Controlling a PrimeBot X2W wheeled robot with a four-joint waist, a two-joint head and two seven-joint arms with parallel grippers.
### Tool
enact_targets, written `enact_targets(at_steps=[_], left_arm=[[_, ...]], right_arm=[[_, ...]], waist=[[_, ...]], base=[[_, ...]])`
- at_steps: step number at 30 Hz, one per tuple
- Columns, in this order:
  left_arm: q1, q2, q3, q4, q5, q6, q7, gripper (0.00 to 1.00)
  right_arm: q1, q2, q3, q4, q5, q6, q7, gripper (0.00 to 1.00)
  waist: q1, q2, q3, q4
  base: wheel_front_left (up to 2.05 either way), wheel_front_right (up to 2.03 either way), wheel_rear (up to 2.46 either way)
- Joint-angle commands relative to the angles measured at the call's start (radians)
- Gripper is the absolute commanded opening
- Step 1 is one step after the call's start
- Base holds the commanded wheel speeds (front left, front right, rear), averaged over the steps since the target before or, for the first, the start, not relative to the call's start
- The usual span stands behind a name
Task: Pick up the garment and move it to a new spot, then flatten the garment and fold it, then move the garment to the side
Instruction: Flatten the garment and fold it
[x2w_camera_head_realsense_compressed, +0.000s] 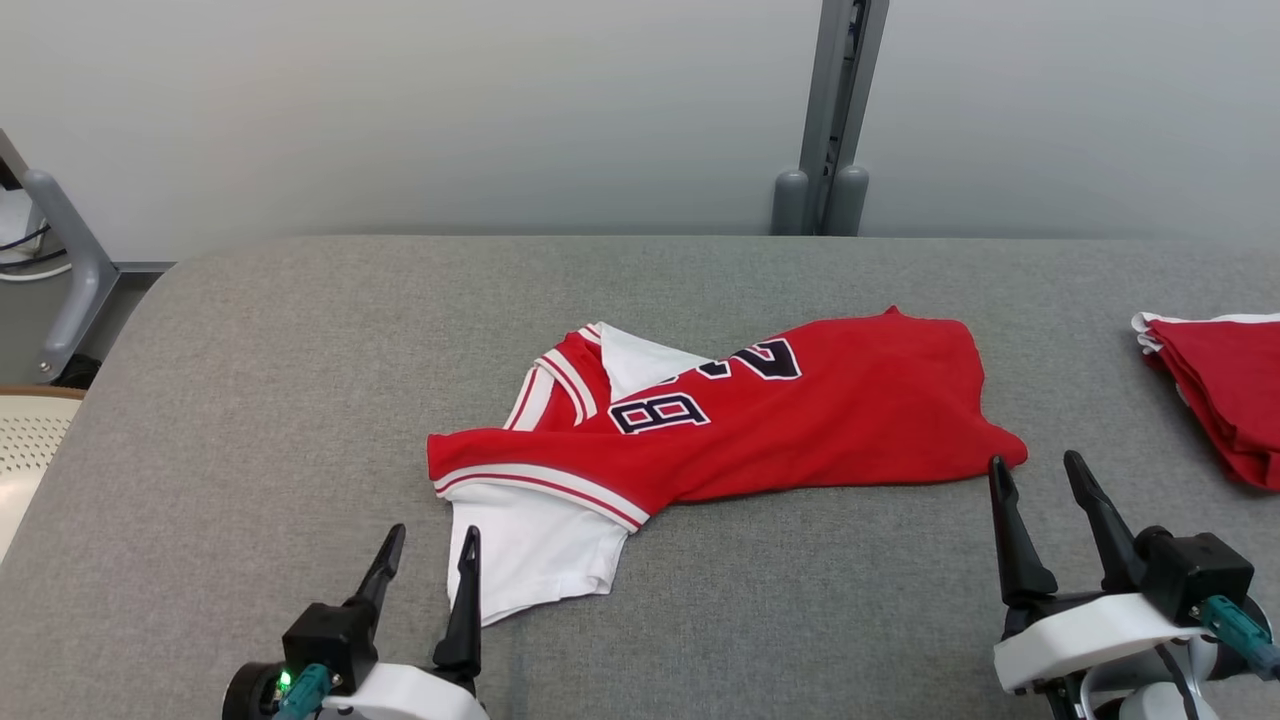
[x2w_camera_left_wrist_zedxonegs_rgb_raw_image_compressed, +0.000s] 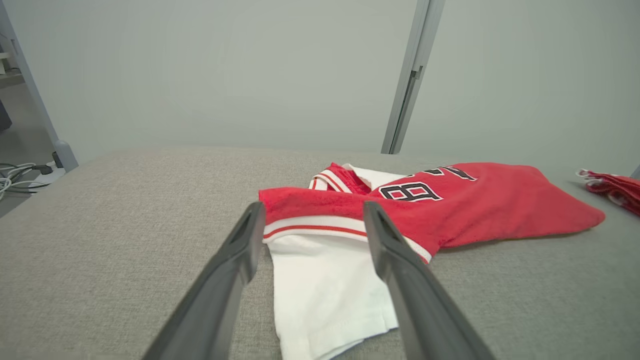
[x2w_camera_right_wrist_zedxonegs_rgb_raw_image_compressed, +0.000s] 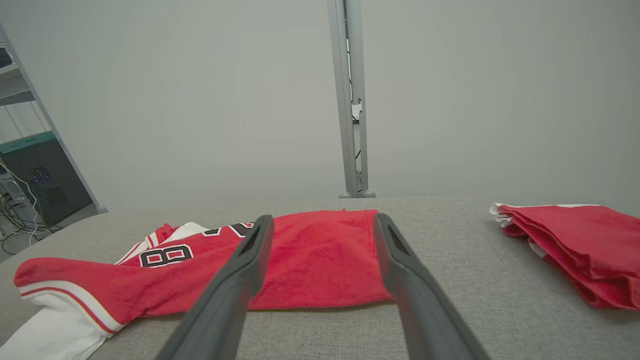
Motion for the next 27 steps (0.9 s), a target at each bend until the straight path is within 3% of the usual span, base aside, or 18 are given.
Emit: enact_targets(at_steps=[1, 14, 21, 27], left_arm=[[-0.01, 0.003, -0.003, 0.014, -0.006, -0.002, 0.003, 1.0], [-0.057, 0.002, 0.009, 0.142, -0.081, 0.055, 0.244, 1.0], [-0.1, 0.003, 0.022, 0.212, -0.123, 0.083, 0.317, 1.0], [-0.124, 0.002, 0.012, 0.261, -0.138, 0.089, 0.315, 1.0]], right_arm=[[-0.001, -0.003, -0.001, 0.004, 0.002, 0.0, -0.005, 1.0], [-0.024, -0.003, 0.013, 0.015, -0.001, 0.0, -0.005, 1.0], [-0.041, -0.003, 0.017, 0.02, 0.004, 0.0, -0.005, 1.0], [-0.047, -0.003, 0.012, 0.022, 0.001, 0.0, -0.005, 1.0]], waist=[[0.0, -0.0001, 0.001, 0.0], [0.0, -0.0001, 0.032, -0.014], [0.0, -0.0001, 0.059, -0.041], [0.0, -0.0001, 0.074, -0.059]], base=[[0.0, 0.0, 0.0], [0.0, 0.0, 0.0], [0.0, 0.0, 0.0], [0.0, 0.0, 0.0]])
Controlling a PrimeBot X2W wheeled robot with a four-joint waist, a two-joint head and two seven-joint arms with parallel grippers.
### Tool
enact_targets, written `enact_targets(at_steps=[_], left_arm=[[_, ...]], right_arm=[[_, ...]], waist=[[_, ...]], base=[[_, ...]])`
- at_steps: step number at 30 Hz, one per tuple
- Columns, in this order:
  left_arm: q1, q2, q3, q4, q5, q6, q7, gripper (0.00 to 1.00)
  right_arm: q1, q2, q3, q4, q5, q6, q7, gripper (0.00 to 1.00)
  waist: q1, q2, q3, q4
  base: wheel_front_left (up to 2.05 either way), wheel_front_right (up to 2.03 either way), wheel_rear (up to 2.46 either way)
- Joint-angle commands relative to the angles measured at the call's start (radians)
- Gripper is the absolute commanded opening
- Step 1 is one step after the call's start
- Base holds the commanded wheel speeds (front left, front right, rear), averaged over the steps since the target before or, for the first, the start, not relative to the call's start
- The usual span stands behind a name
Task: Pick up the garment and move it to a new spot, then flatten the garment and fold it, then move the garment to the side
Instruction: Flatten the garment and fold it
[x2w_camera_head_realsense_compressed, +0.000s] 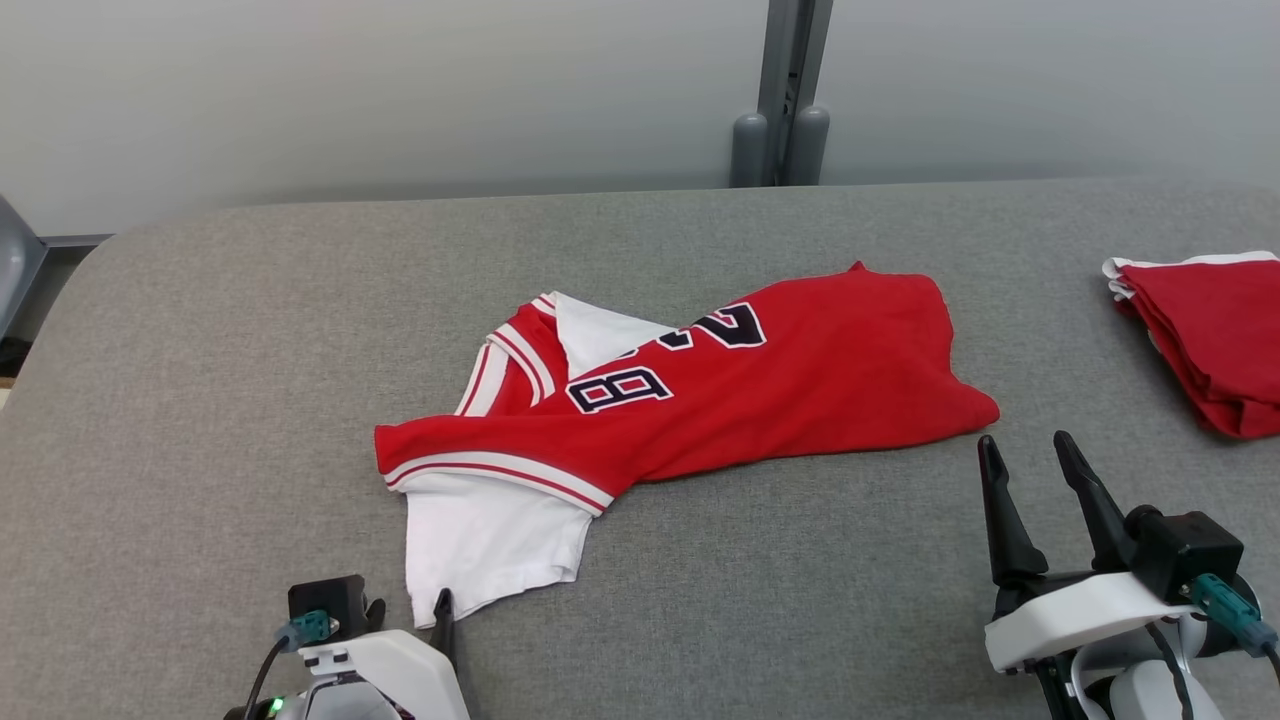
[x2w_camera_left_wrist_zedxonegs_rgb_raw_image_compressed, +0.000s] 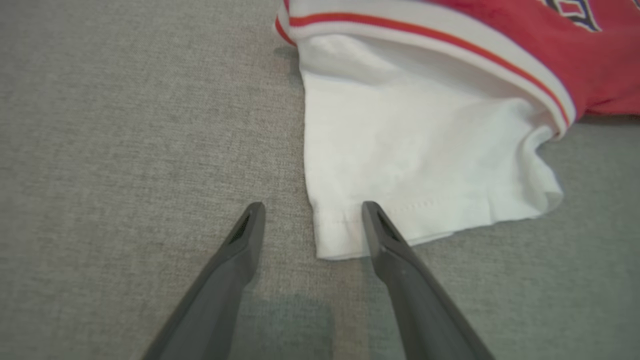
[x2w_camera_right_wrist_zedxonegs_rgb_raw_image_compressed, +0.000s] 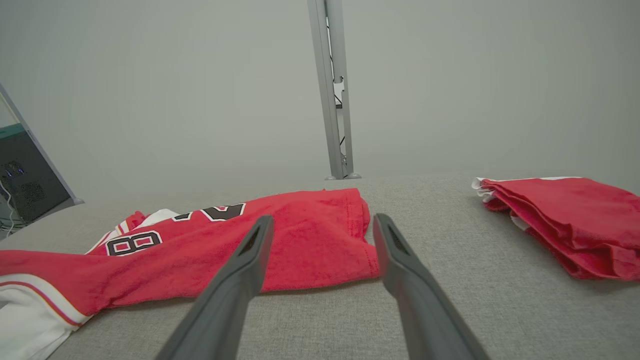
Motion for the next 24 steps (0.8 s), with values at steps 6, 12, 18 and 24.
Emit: enact_targets(at_steps=[6, 12, 18, 24], left_arm=[[-0.022, 0.001, -0.034, 0.068, -0.008, -0.014, 0.031, 0.0], [-0.034, 0.003, -0.054, 0.03, -0.032, -0.038, -0.011, 0.0], [-0.044, 0.004, -0.052, -0.07, -0.056, -0.052, -0.121, 0.0], [-0.03, 0.017, -0.037, -0.212, -0.05, -0.055, -0.215, 0.0]], right_arm=[[-0.009, -0.004, -0.006, 0.005, -0.006, 0.0, -0.005, 1.0], [-0.011, -0.004, -0.034, 0.05, -0.026, 0.0, -0.005, 1.0], [-0.052, -0.023, -0.124, 0.154, -0.047, 0.0, 0.036, 1.0], [-0.118, -0.039, -0.207, 0.261, -0.066, 0.0, 0.103, 1.0]], waist=[[0.0, 0.0, 0.004, -0.011], [0.0, 0.0, 0.002, 0.01], [0.0, 0.0, 0.002, 0.057], [0.0, 0.0, 0.003, 0.113]], base=[[0.0, 0.0, 0.0], [0.0, 0.0, 0.0], [0.0, 0.0, 0.0], [0.0, 0.0, 0.0]])
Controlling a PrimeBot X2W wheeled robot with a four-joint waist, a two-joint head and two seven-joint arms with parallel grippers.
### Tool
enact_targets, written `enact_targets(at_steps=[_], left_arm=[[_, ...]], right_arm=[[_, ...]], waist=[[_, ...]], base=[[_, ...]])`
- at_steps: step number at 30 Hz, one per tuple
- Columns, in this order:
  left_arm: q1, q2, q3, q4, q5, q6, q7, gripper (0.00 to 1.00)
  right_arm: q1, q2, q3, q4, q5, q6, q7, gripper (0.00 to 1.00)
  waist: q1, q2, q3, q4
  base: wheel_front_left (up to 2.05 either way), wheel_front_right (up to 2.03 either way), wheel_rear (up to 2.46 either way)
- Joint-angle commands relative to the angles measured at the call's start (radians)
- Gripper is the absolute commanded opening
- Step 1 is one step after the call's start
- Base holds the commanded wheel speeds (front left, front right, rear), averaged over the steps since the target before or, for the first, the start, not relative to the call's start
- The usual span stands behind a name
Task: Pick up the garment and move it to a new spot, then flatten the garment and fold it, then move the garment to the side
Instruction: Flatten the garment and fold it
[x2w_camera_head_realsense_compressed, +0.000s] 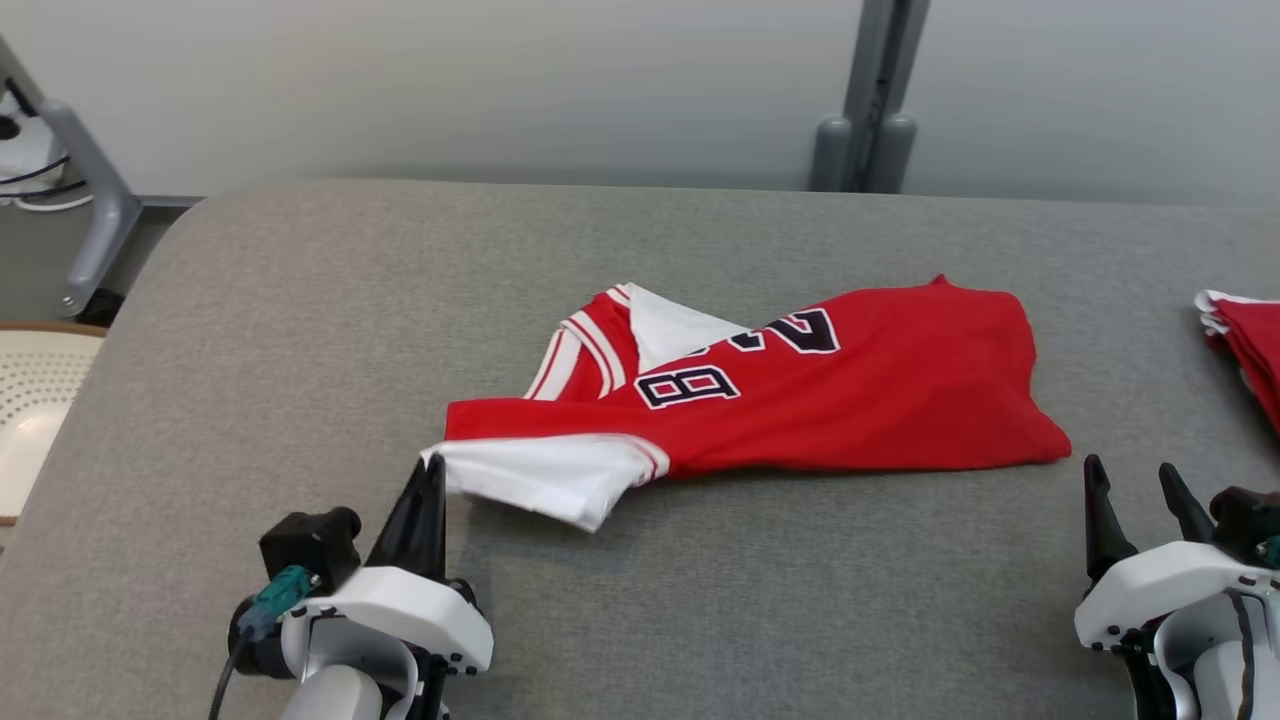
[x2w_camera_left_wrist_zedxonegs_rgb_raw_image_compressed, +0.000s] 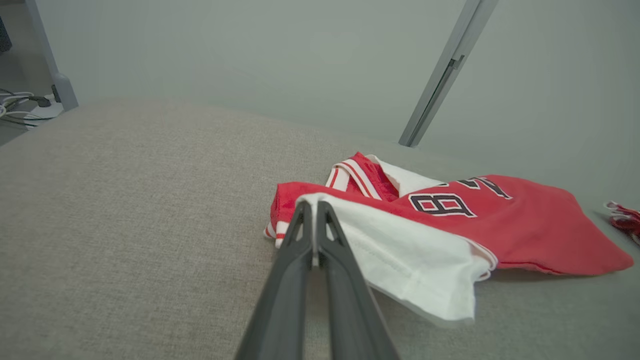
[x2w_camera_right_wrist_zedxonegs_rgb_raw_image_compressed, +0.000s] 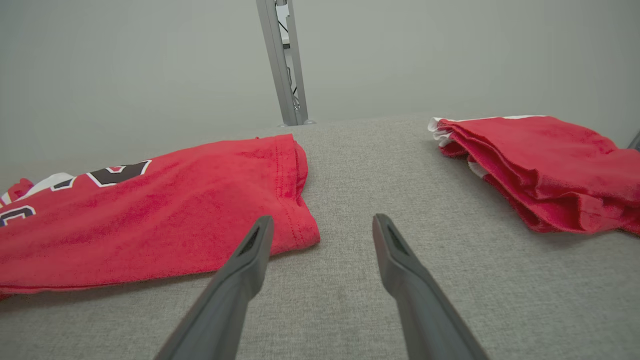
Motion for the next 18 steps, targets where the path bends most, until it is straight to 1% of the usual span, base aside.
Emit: enact_targets(at_steps=[1, 3, 6, 11, 18], left_arm=[[0.003, 0.014, 0.006, -0.048, 0.007, -0.002, -0.022, 0.0], [0.006, 0.017, 0.007, -0.074, 0.009, 0.0, -0.028, 0.0], [0.019, 0.024, 0.008, -0.15, 0.013, 0.008, -0.033, 0.0], [0.039, 0.033, -0.009, -0.243, 0.02, 0.019, 0.004, 0.0], [0.067, 0.041, -0.021, -0.281, 0.023, 0.035, 0.026, 0.0]], right_arm=[[-0.021, -0.01, -0.017, 0.036, -0.012, 0.0, 0.024, 1.0], [-0.029, -0.012, -0.022, 0.052, -0.017, 0.0, 0.03, 1.0], [-0.045, -0.012, -0.025, 0.103, -0.019, 0.0, 0.047, 1.0], [-0.065, -0.001, -0.011, 0.163, 0.019, 0.0, 0.044, 1.0], [-0.107, -0.001, 0.019, 0.244, 0.048, 0.0, 0.044, 1.0]], waist=[[0.0, -0.0001, 0.001, 0.031], [0.0, -0.0001, 0.002, 0.041], [0.0, -0.0001, 0.003, 0.064], [0.0, -0.0001, 0.012, 0.09], [0.0, -0.0001, 0.035, 0.103]], base=[[0.0, 0.0, 0.0], [0.0, 0.0, 0.0], [0.0, 0.0, 0.0], [0.0, 0.0, 0.0], [0.0, 0.0, 0.0]])
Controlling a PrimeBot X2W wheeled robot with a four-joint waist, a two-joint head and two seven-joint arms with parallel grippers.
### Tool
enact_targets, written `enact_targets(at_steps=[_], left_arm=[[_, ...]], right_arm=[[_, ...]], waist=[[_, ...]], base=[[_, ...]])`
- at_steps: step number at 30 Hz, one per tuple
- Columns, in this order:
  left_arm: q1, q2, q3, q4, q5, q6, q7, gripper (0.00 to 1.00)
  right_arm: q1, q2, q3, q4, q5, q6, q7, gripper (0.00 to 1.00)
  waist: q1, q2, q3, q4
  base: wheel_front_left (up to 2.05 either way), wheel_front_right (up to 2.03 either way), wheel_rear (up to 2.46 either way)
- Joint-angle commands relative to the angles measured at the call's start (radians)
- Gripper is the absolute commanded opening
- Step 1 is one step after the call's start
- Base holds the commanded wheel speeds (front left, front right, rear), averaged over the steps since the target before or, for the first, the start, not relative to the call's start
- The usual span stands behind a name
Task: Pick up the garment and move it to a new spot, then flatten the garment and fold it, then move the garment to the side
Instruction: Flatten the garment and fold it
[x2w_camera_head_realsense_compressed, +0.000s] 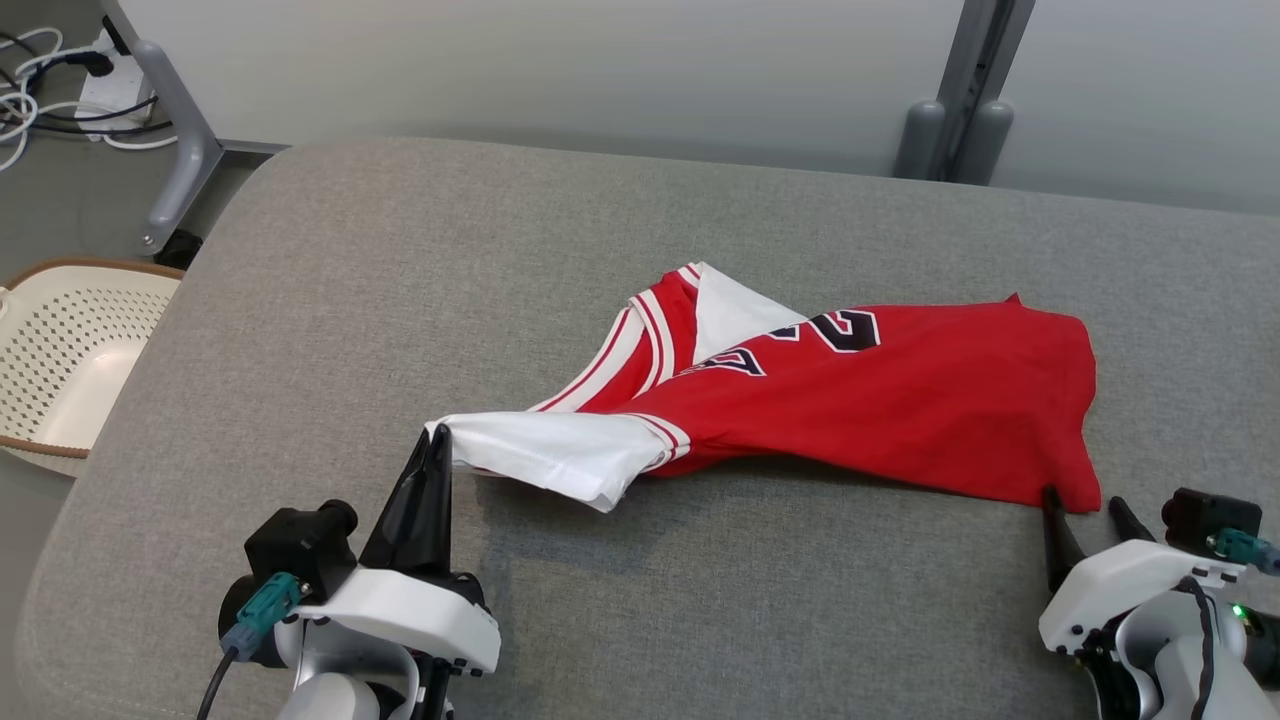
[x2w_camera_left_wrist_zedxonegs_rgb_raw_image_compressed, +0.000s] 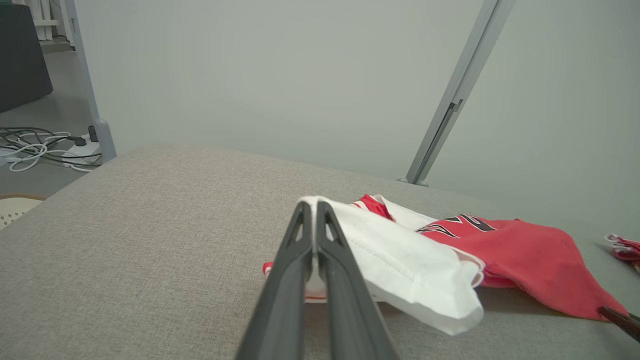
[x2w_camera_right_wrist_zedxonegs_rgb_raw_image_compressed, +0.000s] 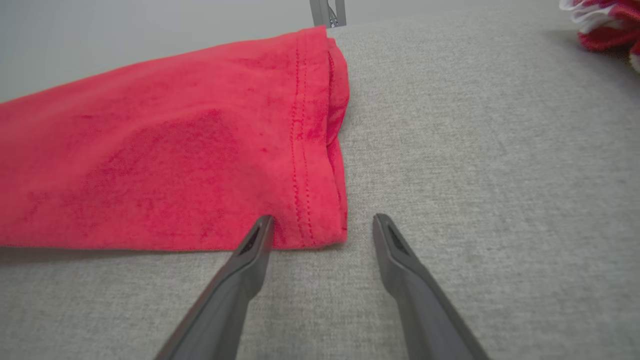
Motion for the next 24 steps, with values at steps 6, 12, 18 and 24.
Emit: enact_targets(at_steps=[6, 12, 18, 24], left_arm=[[0.001, 0.007, -0.001, -0.003, -0.001, 0.009, -0.006, 0.0], [-0.014, 0.007, -0.004, 0.009, -0.002, 0.012, -0.013, 0.0], [-0.027, 0.009, -0.001, 0.013, -0.007, 0.009, -0.028, 0.0], [-0.056, 0.002, 0.017, -0.012, -0.051, -0.018, -0.06, 0.0]], right_arm=[[-0.065, -0.008, -0.01, 0.084, 0.014, 0.0, 0.004, 1.0], [-0.11, -0.005, 0.027, 0.167, 0.015, 0.0, 0.031, 0.49], [-0.148, -0.011, 0.064, 0.171, 0.056, 0.0, -0.015, 0.0], [-0.16, -0.019, 0.135, 0.049, 0.219, 0.0, -0.057, 0.0]], waist=[[0.0, 0.0, 0.017, 0.003], [0.0, 0.0, 0.028, 0.005], [0.0, 0.0, 0.029, -0.006], [0.0, 0.0, 0.007, -0.045]], base=[[0.0, 0.0, 0.0], [0.0, 0.0, 0.0], [0.0, 0.0, 0.0], [0.0, 0.0, 0.0]])
